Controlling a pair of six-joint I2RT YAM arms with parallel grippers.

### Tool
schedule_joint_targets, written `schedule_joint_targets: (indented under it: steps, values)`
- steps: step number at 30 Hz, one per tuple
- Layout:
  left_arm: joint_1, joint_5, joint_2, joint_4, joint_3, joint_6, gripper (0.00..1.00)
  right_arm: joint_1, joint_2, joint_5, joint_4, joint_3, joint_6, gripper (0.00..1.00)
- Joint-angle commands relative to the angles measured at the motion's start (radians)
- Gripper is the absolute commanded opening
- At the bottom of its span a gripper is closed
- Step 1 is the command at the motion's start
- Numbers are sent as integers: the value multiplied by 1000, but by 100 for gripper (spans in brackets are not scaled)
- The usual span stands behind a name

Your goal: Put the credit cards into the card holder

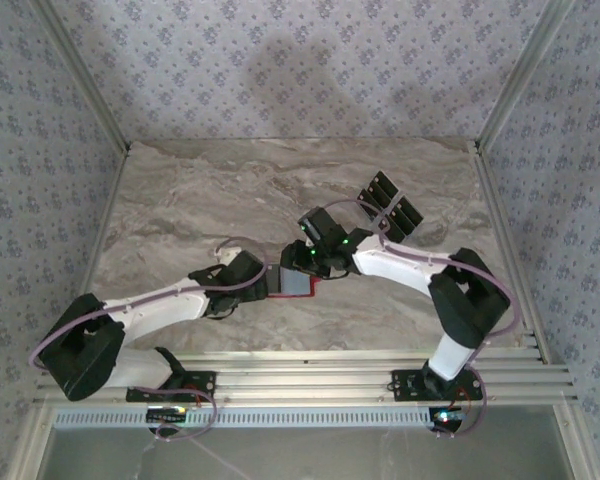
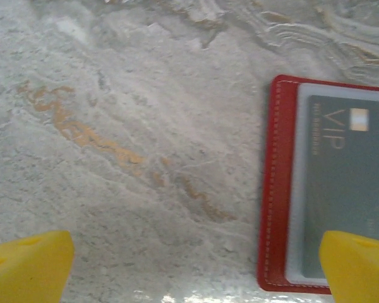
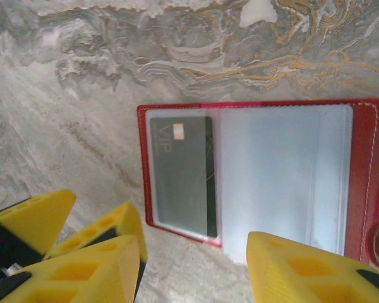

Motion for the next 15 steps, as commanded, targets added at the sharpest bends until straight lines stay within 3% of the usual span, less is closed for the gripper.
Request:
schedule_joint_targets:
  steps: [1, 15]
  values:
    - [23, -19, 13, -55, 55, -15, 100, 37, -44, 111, -100, -30, 0, 50]
    - [92, 35, 52, -39, 54, 47, 100, 83, -22, 150, 5, -167, 144, 44]
